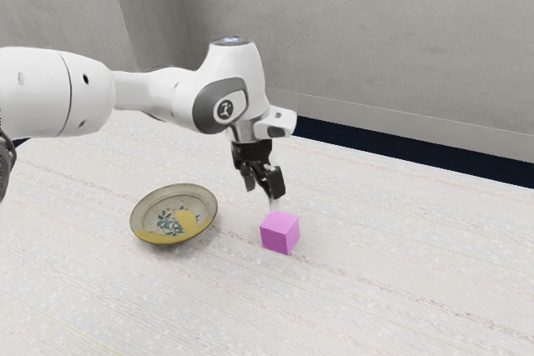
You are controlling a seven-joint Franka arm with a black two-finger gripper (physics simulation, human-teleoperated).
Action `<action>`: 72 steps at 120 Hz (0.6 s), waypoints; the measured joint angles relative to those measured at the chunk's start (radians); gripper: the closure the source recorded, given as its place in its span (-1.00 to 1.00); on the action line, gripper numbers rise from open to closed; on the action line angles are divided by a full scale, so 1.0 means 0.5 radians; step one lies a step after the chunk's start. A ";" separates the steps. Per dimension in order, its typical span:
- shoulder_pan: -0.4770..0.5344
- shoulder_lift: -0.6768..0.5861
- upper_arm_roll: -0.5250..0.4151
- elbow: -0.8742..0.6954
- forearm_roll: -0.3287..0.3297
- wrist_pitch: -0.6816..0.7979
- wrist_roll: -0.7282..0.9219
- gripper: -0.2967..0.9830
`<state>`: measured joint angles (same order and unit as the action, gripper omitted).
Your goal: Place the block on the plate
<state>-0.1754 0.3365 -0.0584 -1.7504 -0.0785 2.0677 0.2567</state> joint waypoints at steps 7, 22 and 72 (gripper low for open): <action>-0.013 0.029 0.000 -0.019 -0.007 0.068 -0.083 -0.54; -0.024 0.152 0.000 0.009 0.004 0.173 -0.235 -0.54; -0.036 0.436 0.041 0.111 0.007 0.391 -0.564 -0.54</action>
<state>-0.1933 0.5543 -0.0378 -1.6948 -0.0749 2.2633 -0.0254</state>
